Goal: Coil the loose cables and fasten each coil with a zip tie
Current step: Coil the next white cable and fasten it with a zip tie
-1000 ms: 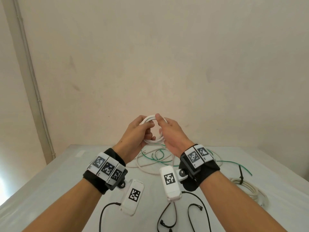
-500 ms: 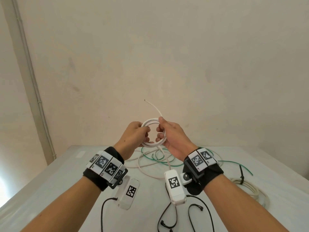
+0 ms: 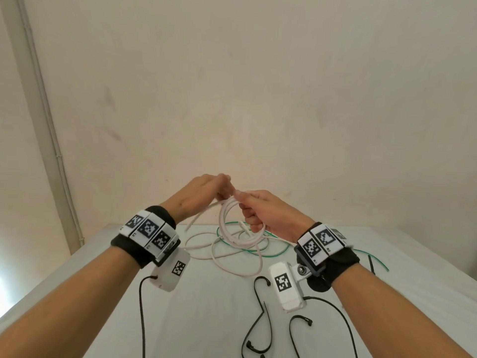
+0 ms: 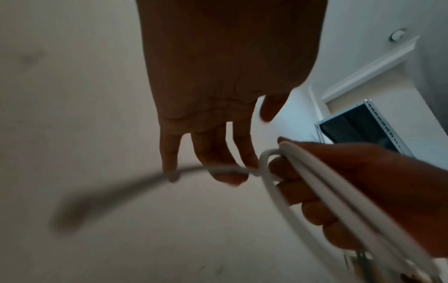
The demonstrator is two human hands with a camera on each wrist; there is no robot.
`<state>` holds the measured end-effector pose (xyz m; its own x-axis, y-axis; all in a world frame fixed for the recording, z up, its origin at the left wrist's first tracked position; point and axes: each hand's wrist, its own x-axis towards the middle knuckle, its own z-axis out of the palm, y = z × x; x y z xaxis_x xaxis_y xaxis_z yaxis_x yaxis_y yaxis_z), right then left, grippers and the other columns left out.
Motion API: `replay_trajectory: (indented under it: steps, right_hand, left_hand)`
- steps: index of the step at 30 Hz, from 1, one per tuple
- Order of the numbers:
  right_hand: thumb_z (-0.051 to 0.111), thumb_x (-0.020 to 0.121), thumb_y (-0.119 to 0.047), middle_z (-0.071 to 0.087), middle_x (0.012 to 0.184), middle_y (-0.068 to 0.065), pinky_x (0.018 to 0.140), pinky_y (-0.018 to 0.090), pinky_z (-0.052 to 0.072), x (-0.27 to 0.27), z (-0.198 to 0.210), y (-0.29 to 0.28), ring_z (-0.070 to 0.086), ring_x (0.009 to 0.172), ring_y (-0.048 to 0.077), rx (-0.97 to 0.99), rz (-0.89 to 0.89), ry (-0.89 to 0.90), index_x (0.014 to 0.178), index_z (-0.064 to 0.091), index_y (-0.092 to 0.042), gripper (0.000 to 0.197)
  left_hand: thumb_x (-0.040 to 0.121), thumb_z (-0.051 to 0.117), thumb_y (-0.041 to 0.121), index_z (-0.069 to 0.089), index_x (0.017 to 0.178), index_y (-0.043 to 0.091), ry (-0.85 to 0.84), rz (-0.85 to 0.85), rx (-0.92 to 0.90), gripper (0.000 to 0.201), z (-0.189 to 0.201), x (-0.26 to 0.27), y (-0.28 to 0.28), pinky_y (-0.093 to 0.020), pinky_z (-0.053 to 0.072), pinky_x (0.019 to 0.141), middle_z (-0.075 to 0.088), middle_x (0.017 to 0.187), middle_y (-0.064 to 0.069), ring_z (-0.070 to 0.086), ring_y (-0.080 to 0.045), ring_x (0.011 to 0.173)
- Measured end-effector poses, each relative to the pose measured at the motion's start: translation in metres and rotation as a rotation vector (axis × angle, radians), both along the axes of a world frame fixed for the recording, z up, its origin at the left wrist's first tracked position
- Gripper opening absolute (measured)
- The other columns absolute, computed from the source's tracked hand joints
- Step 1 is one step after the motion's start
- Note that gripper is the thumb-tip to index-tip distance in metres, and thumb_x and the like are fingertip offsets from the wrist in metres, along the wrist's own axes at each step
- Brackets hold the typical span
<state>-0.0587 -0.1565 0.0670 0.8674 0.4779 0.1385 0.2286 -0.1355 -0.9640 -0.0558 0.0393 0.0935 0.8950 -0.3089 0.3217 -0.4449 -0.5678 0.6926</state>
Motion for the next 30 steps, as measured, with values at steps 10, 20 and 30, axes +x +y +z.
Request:
replay_trajectory:
  steps: [10,20,30]
  right_hand:
    - [0.053,0.107,-0.038,0.024,0.073,-0.004,0.049,0.019,0.024,-0.011,0.003,0.005,0.015,0.061,0.013,0.129,0.087,0.087,0.075,0.051,-0.023,0.035]
    - [0.049,0.109,-0.039,0.027,0.066,-0.007,0.046,0.021,0.027,0.003,-0.014,0.004,0.023,0.051,0.008,0.177,-0.197,-0.027,0.081,0.051,-0.020,0.034]
    - [0.044,0.110,-0.038,0.043,0.076,-0.002,0.049,0.024,0.035,0.007,-0.025,0.012,0.032,0.052,0.009,0.213,-0.332,-0.130,0.095,0.059,-0.014,0.032]
  left_hand:
    - [0.107,0.055,0.032,0.057,0.070,0.013,0.111,-0.050,-0.301,0.041,-0.006,0.015,0.006,-0.021,0.023,0.045,0.029,0.056,0.005,0.023,-0.012,0.050]
    - [0.100,0.060,0.050,0.051,0.085,0.018,0.295,-0.022,-0.296,0.036,-0.036,-0.007,-0.011,-0.024,0.022,0.049,0.033,0.064,0.008,0.026,-0.010,0.054]
    - [0.105,0.058,0.032,0.058,0.085,0.009,0.042,0.032,-0.179,0.031,-0.044,-0.001,-0.014,-0.026,0.026,0.047,0.036,0.059,0.005,0.028,-0.008,0.045]
